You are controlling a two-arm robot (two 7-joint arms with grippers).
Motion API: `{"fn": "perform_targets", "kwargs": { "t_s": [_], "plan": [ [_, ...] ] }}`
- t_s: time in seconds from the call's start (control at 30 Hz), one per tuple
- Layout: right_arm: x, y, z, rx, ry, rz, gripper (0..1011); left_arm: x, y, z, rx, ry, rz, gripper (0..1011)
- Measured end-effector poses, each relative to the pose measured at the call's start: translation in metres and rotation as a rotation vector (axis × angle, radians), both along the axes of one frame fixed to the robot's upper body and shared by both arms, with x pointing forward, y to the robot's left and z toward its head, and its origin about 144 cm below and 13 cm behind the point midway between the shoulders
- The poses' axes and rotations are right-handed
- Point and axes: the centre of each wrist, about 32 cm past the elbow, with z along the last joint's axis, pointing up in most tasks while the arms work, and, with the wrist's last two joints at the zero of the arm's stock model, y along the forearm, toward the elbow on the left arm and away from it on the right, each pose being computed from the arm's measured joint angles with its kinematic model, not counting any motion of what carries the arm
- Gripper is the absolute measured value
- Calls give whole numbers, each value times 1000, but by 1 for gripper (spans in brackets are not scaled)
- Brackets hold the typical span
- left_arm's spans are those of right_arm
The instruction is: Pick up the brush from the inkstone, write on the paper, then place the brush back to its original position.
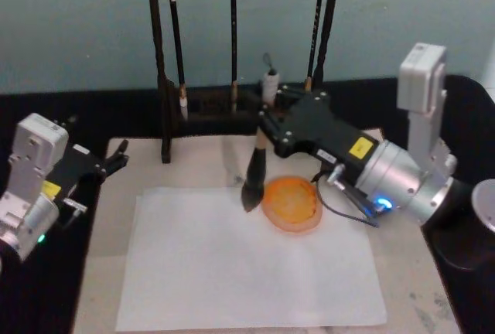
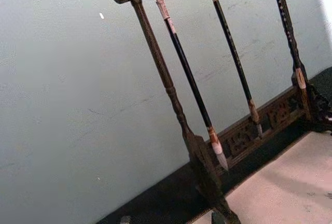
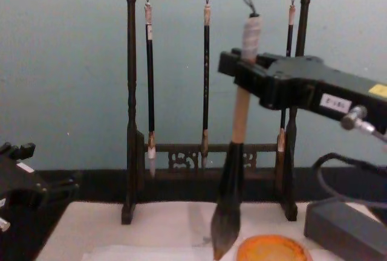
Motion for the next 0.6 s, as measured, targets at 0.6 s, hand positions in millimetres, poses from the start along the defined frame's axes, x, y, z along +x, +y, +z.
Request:
{"fn": "perform_targets", "kwargs": {
  "t_s": [0.6],
  "plan": [
    [14, 37, -19, 24, 113, 99, 156, 0, 0, 0, 0, 0, 0, 1010]
  ]
}}
